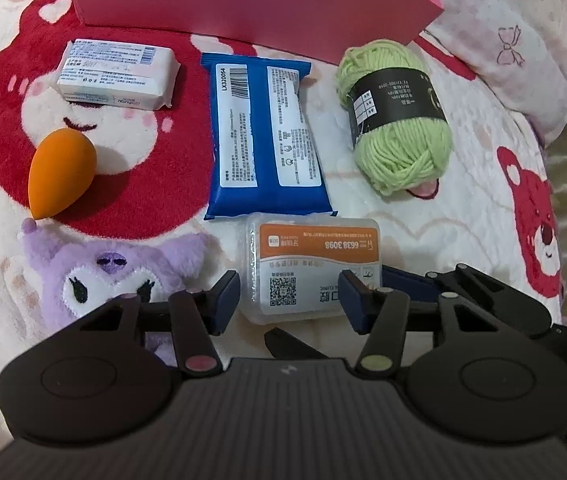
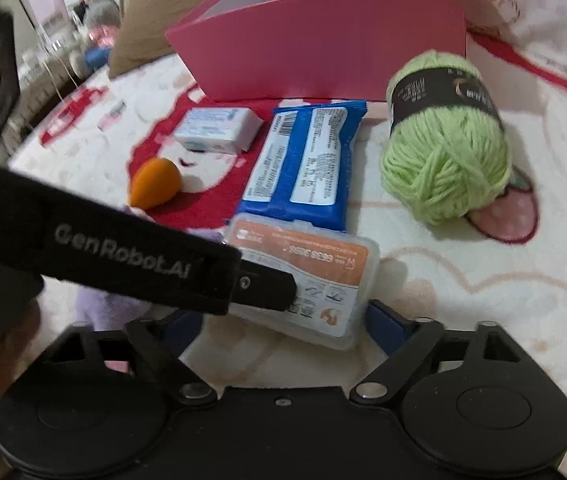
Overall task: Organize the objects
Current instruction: 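Close the left gripper on the clear plastic card case, then lift the card case with the left gripper and carry it over the pink box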
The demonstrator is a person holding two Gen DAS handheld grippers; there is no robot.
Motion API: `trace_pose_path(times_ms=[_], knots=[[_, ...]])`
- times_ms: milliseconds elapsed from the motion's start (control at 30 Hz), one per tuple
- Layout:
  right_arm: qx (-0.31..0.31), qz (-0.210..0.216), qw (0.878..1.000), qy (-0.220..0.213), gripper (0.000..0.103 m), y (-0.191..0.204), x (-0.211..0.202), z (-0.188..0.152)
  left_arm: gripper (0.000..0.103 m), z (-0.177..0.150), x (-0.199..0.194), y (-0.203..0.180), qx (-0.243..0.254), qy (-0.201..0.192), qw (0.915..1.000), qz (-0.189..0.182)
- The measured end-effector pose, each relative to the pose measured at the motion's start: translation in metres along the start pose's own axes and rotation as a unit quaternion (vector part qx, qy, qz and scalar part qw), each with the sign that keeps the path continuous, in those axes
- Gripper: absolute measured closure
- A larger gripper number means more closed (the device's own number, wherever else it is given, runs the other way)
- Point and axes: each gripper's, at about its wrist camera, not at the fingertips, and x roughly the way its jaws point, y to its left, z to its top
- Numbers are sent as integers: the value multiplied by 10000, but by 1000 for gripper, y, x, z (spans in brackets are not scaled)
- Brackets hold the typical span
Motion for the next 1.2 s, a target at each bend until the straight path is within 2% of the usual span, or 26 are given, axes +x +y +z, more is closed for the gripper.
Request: trace_pose_path(times_ms=[67, 300, 667, 1200], knots=[[-87, -104, 9999, 17, 16, 4, 0, 1, 50, 0, 2, 2, -69, 19, 10000, -11], [43, -10, 9999, -93, 16, -7, 3, 0, 50, 0, 4, -2, -20, -112, 9999, 75], [-434, -288, 9980, -367, 16, 9, -14, -1, 50, -8, -21, -18, 539, -440, 9975, 130], [-782, -419, 9921, -890, 16, 20, -46, 15, 50, -7, -45, -21, 613, -747, 9952, -158]])
